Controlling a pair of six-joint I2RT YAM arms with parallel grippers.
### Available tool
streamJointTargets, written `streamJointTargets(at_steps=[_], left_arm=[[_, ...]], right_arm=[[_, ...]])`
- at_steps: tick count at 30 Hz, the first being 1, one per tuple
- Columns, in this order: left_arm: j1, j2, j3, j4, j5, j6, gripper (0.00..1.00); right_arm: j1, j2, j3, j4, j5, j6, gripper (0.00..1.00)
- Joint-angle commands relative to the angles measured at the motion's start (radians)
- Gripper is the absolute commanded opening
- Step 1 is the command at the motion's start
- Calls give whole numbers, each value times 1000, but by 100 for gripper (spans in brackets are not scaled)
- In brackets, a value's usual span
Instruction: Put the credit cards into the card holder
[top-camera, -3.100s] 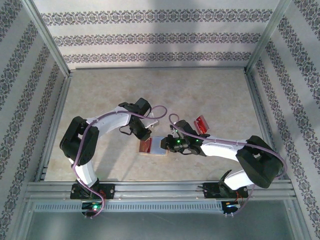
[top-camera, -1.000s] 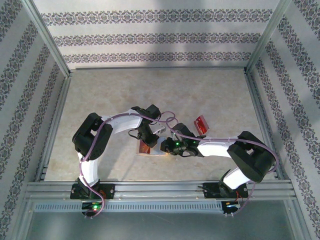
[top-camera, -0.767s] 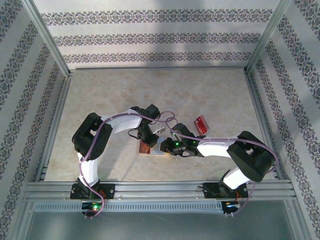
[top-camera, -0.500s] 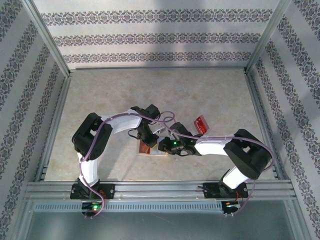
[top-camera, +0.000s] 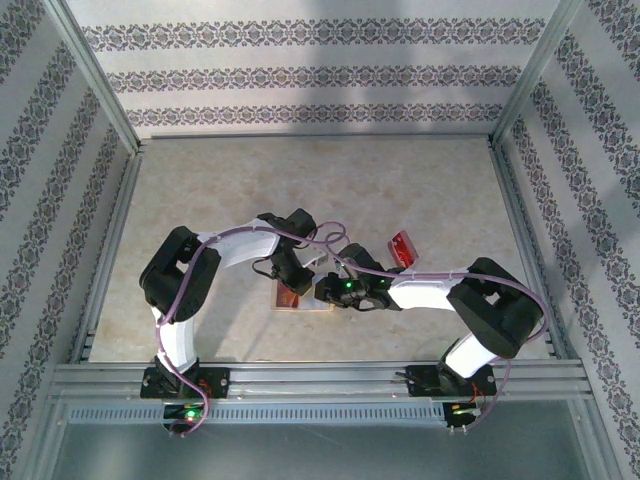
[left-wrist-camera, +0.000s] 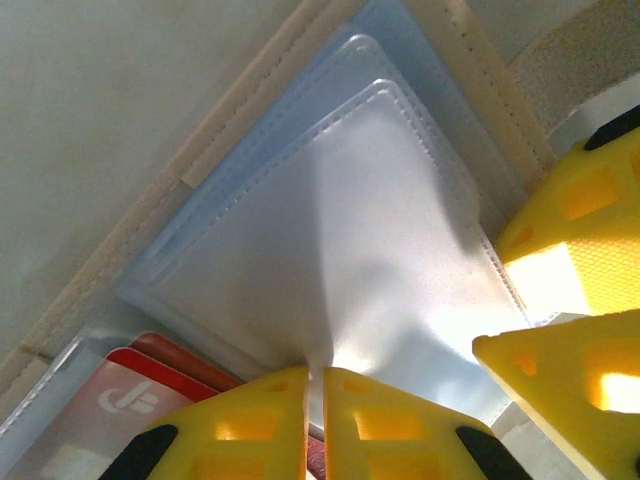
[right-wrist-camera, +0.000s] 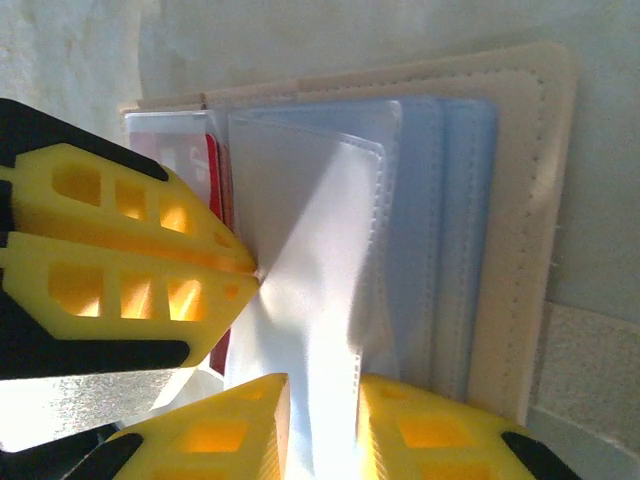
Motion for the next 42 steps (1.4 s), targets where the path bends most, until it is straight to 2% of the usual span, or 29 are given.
streamJointTargets(at_steps=[1, 8, 13, 19, 27, 32, 35, 42], left_arm=[[14, -33, -11, -13, 16, -4, 12], [22, -43, -3, -13, 26, -12, 12], [39, -94, 22, -31, -1, -8, 18], [94, -199, 16, -30, -26, -7, 20], [210, -296, -45, 56, -94, -21, 23], [252, -336, -79, 92, -82, -7, 23], [257, -356, -95, 104, -109, 10, 23], [263, -358, -106, 103, -91, 36, 23]], right_arm=[[11, -9, 30, 13, -17, 7, 25], [15, 13, 50, 34, -41, 10, 25], [21, 12, 59, 34, -45, 16, 25], [26, 10, 78, 17, -56, 10, 25], [39, 33, 129, -1, -65, -3, 26], [51, 87, 181, -2, -86, -8, 27], [59, 110, 207, 0, -89, -9, 29], [67, 206, 276, 6, -116, -12, 32]])
